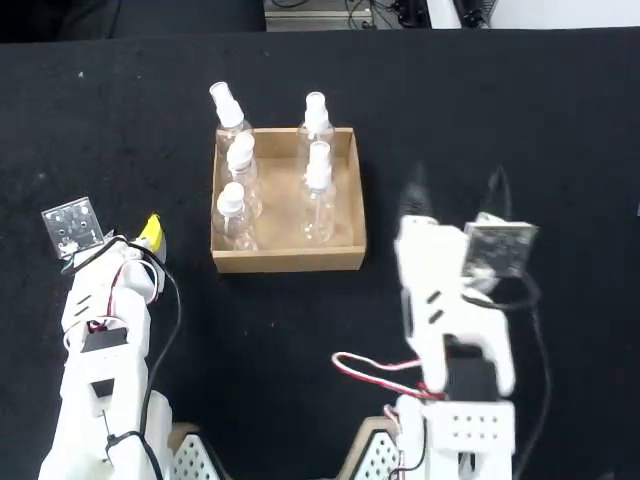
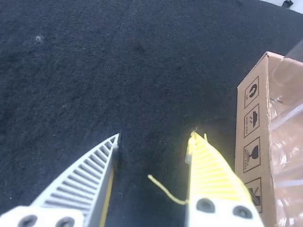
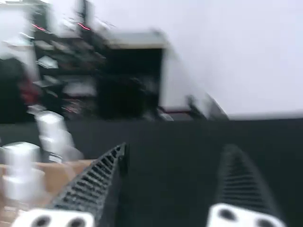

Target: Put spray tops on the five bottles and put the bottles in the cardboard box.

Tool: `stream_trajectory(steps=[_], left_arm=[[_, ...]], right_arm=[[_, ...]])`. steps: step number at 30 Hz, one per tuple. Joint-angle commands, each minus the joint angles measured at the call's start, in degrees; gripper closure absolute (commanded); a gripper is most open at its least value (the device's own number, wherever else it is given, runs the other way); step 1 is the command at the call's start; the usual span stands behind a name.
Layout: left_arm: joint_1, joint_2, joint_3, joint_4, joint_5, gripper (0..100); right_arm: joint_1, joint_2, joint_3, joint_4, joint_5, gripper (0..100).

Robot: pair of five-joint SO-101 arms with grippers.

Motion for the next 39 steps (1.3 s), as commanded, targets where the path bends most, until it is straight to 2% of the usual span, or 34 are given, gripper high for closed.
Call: stream_trajectory(steps=[1, 4, 7, 12, 16, 20, 24, 25, 29, 35, 39], left_arm=[[0.57, -0.62, 0.4, -1.14, -0.26, 86], [0.22, -0.7, 0.84, -1.32, -0.26, 98], [0.22, -1.05, 0.75, -1.14, -0.26, 97], [0.57, -10.2, 2.68, 1.93, -0.26, 97], [1.54, -24.26, 3.03, 14.51, -0.26, 97], [5.76, -40.18, 4.97, 26.81, -0.26, 97], [7.08, -54.51, 10.15, 39.74, -3.16, 97], [7.08, -55.56, 9.71, 42.11, -4.75, 97], [6.99, -52.4, 6.37, 46.24, -6.86, 97], [6.99, -52.4, 7.34, 62.15, -9.23, 97], [6.9, -52.31, 10.07, 68.22, -13.19, 97]], right_arm=[[11.6, -10.68, -0.4, 10.46, 1.85, 97.3], [13.27, -15.78, 6.64, 13.1, 4.57, 97.4], [13.45, -20.7, 15.34, 14.86, 7.3, 98.6], [14.59, -20.88, 14.37, 25.67, 8.53, 98.8], [14.15, -20.79, 15.69, 30.77, 8.53, 98.7], [14.59, -20.79, 15.69, 35.96, 8.53, 98.7], [14.59, -20.79, 15.69, 48.97, 8.53, 98.7], [14.59, -20.79, 15.69, 52.75, 8.44, 98.7], [14.59, -21.05, 15.6, 52.84, 8.18, 98.7], [14.59, -21.05, 15.6, 52.92, 8.09, 98.7], [14.59, -21.05, 15.6, 52.92, 8.09, 98.7]])
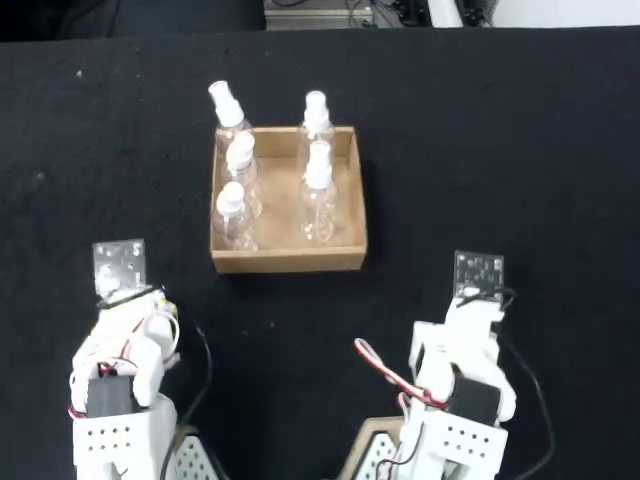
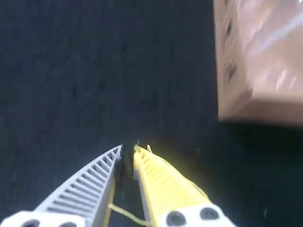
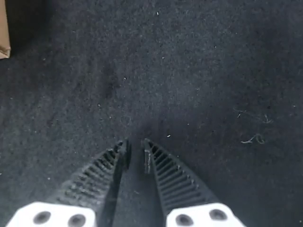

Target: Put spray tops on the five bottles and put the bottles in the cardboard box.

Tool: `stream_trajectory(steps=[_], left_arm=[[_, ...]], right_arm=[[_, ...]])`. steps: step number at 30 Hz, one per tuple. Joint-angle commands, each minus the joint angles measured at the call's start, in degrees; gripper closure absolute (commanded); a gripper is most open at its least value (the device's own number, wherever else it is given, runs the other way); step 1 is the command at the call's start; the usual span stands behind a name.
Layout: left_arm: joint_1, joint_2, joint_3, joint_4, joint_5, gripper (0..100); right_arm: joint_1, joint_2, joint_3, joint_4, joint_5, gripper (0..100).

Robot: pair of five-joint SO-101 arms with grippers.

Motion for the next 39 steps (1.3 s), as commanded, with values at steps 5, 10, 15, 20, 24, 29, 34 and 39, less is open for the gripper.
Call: stream_trajectory(steps=[5, 10, 15, 20, 24, 29, 34, 39], left_arm=[[-4.35, 0.09, 1.8, 6.33, -8.88, 97], [-8.4, 0.09, 1.8, 6.33, -9.14, 97], [-8.4, 0.09, 1.8, 6.33, -9.14, 97], [-7.52, -1.49, 1.8, 6.33, -9.14, 97], [-5.05, -2.64, 1.71, 6.33, -9.14, 97], [-3.91, -2.46, 1.71, 6.33, -9.14, 97], [-4.26, -1.93, 1.71, 6.33, -9.14, 97], [-4.26, -1.93, 1.71, 6.33, -9.14, 97]], right_arm=[[1.14, -5.32, -0.31, 0.35, 0.09, 98.7], [0.18, -5.41, -0.22, 0.35, 0.09, 98.7], [-3.96, -5.41, -0.22, 0.35, 0.09, 98.7], [-3.96, -5.41, -0.22, 0.35, 0.09, 98.7], [-3.96, -5.41, -0.22, 0.35, 0.09, 98.7], [-3.96, -5.41, -0.22, 0.35, 0.09, 98.7], [-3.96, -5.41, -0.22, 0.35, 0.09, 98.7], [-3.96, -5.41, -0.22, 0.35, 0.09, 98.7]])
